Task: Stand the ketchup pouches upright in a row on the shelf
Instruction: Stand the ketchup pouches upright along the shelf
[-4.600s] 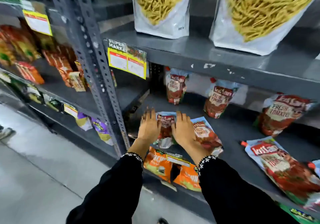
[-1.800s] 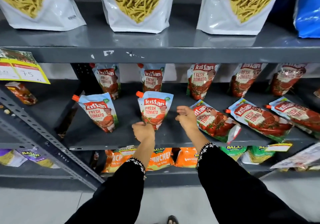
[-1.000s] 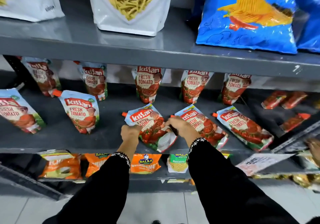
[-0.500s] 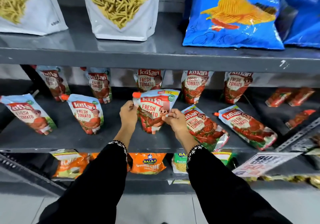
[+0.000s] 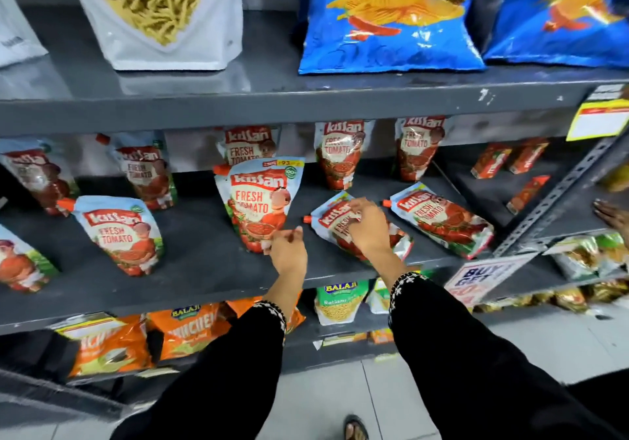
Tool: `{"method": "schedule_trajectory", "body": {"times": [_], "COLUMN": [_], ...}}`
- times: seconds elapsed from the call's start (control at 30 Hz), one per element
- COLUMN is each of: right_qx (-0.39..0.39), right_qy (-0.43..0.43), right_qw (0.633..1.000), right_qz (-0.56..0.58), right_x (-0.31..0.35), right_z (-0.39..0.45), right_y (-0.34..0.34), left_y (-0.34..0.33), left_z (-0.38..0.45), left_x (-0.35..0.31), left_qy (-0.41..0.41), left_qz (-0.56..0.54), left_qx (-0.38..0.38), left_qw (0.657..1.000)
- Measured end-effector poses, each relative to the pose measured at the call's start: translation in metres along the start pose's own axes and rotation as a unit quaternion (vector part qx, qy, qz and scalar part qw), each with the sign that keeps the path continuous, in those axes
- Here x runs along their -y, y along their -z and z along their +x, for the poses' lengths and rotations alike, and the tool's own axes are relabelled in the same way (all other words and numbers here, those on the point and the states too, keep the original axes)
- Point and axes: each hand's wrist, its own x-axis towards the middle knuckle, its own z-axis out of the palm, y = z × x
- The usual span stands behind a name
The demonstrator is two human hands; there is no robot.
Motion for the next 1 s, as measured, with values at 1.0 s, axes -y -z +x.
{"method": "schedule_trajectory", "body": {"times": [1.0], "right_qx": [0.147], "right_qy": [-0.111], "right_qw": [0.920], "right_qz": [0.347], "right_x": [-0.090], "right_z": [0.093], "right_y": [0.073], "left_y": [-0.111], "left_z": [-0.021], "left_x": [-0.066], "left_qy": [-0.204], "left_qz": [0.019], "left_qx": [-0.069], "left_qw": [0.976]}}
